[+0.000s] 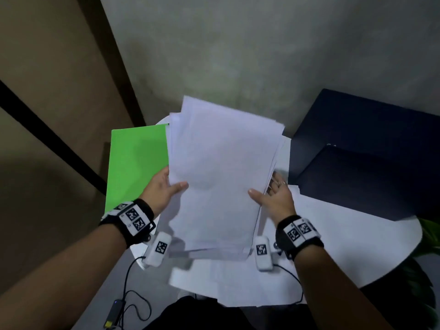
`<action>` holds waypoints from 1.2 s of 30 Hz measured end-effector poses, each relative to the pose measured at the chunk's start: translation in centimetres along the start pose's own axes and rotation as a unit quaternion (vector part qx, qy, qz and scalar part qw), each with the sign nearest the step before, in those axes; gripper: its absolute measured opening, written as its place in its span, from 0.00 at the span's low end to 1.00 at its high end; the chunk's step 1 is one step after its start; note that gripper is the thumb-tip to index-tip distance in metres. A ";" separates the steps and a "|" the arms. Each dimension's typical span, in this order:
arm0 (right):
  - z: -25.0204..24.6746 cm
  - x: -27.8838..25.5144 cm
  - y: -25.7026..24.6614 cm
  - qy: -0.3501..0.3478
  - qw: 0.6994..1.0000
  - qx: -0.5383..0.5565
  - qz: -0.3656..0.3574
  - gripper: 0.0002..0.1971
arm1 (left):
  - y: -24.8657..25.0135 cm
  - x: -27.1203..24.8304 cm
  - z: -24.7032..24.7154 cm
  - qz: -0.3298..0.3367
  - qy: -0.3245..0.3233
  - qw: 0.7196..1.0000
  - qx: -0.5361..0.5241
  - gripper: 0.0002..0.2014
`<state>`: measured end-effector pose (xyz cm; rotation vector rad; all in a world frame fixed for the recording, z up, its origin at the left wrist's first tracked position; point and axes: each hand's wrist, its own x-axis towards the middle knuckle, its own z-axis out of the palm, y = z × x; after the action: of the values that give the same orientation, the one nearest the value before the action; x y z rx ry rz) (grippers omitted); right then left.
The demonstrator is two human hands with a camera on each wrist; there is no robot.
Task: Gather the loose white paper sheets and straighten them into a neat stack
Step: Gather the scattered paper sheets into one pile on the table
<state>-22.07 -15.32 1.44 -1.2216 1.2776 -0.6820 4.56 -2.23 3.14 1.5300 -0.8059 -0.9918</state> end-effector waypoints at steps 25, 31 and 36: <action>-3.8 -1.9 10.8 0.113 0.831 -0.492 0.235 0.66 | 0.4 1.5 -0.1 0.048 0.114 0.983 0.134 0.06; -3.3 -0.6 10.4 0.072 0.887 -0.407 0.205 0.58 | 1.5 -0.1 -1.3 -0.012 0.096 0.994 0.045 0.12; -3.3 -0.5 10.3 0.070 0.898 -0.392 0.186 0.36 | 2.6 -2.4 -0.1 -0.071 0.110 0.990 -0.044 0.20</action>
<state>-27.73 -12.96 -7.54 -1.5048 1.9425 0.0619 3.66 -0.49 6.09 1.6047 -0.4979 -0.9298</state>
